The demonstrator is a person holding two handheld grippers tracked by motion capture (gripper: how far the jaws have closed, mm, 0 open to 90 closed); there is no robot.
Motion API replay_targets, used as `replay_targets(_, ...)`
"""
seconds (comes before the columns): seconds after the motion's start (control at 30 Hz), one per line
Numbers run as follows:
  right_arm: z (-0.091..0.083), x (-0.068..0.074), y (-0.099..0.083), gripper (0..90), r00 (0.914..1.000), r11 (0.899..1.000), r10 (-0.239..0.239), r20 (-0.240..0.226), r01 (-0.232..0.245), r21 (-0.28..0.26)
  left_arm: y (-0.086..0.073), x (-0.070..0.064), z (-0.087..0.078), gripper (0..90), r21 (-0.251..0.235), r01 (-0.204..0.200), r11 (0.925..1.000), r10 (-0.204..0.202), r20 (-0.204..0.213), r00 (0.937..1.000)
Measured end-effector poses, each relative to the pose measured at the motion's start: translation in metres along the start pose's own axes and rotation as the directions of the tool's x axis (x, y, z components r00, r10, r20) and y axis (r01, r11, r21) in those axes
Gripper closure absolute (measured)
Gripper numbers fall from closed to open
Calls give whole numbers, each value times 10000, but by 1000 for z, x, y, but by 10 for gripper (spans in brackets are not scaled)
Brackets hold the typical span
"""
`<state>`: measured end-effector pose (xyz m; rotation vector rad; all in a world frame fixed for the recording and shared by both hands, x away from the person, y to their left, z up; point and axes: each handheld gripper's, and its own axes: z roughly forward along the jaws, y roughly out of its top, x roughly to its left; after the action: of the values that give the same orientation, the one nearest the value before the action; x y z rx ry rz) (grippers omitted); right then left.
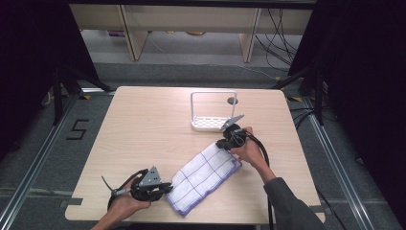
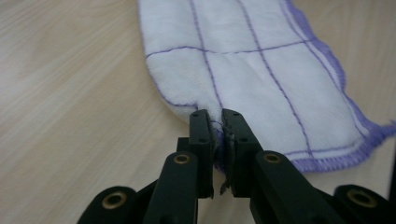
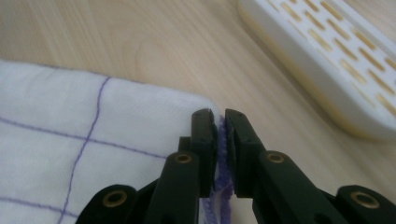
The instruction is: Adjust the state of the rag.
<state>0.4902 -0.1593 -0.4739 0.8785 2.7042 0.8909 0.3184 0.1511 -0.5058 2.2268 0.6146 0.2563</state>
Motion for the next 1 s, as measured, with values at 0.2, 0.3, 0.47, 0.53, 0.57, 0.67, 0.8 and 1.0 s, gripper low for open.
replay_targets(0.2,28,6,37,827,9988,9989,-423,-241,427,195,7,-24,10,824,-164,-154,9997,164,676,9976)
replay_targets(0.3,38,7,45,825,9967,9973,-730,-364,733,51,9,-32,15,822,-217,-467,9987,482,743,9961)
replay_targets(0.47,51,14,52,824,9959,9973,-728,-542,726,-53,13,-41,22,821,-310,-336,9990,361,839,9958)
replay_targets(0.53,54,16,55,821,9950,9974,-714,-700,712,-57,14,-43,24,820,-408,-349,9986,386,955,9947)
replay_targets(0.57,55,17,57,817,9944,9973,-739,-755,734,-90,17,-45,28,819,-384,-414,9984,451,1022,9937)
replay_targets(0.67,57,19,60,801,9940,9968,-786,-762,775,-174,20,-47,32,815,-405,-392,9984,438,1188,9920)
replay_targets(0.8,55,22,62,679,9975,9991,-282,-653,261,-325,24,-52,39,729,-774,-58,9970,172,1471,9890)
replay_targets(1.0,17,13,50,522,9960,9846,898,24,-884,-1507,27,-40,29,472,-1335,692,9886,-559,1005,9934)
